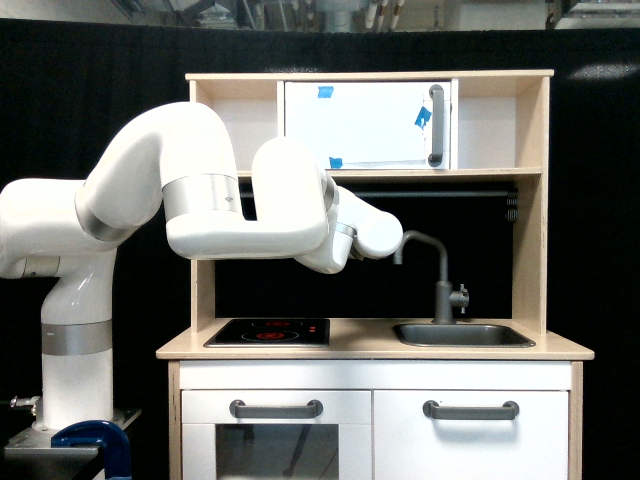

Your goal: Turn on the faucet

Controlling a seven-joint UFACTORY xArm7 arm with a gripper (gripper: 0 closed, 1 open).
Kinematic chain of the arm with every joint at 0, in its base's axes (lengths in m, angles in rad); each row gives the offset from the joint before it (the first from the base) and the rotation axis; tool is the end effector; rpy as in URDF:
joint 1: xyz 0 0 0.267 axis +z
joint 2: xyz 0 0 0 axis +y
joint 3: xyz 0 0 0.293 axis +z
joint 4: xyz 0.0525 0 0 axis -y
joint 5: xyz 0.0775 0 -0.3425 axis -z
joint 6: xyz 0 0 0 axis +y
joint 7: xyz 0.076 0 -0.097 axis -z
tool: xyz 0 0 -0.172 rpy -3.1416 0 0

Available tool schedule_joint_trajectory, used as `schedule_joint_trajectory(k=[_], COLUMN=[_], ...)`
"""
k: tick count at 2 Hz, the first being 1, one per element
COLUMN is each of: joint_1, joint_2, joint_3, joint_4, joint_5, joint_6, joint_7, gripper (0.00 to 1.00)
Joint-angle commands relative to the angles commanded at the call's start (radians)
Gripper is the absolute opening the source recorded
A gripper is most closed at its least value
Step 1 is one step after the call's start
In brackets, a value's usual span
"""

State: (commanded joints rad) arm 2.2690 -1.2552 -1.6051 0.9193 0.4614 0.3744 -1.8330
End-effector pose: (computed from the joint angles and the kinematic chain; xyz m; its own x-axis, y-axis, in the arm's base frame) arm 0.4190 0.4000 0.2470 0.0128 0.1212 0.9925 0.9934 0.1116 -0.0264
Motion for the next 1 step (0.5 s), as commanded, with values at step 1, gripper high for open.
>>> schedule_joint_trajectory(k=[1], joint_1=[0.012], joint_2=[-0.003], joint_3=[-0.011], joint_4=[0.069], joint_5=[-0.053], joint_6=[0.053], joint_7=[0.052], gripper=[1.00])
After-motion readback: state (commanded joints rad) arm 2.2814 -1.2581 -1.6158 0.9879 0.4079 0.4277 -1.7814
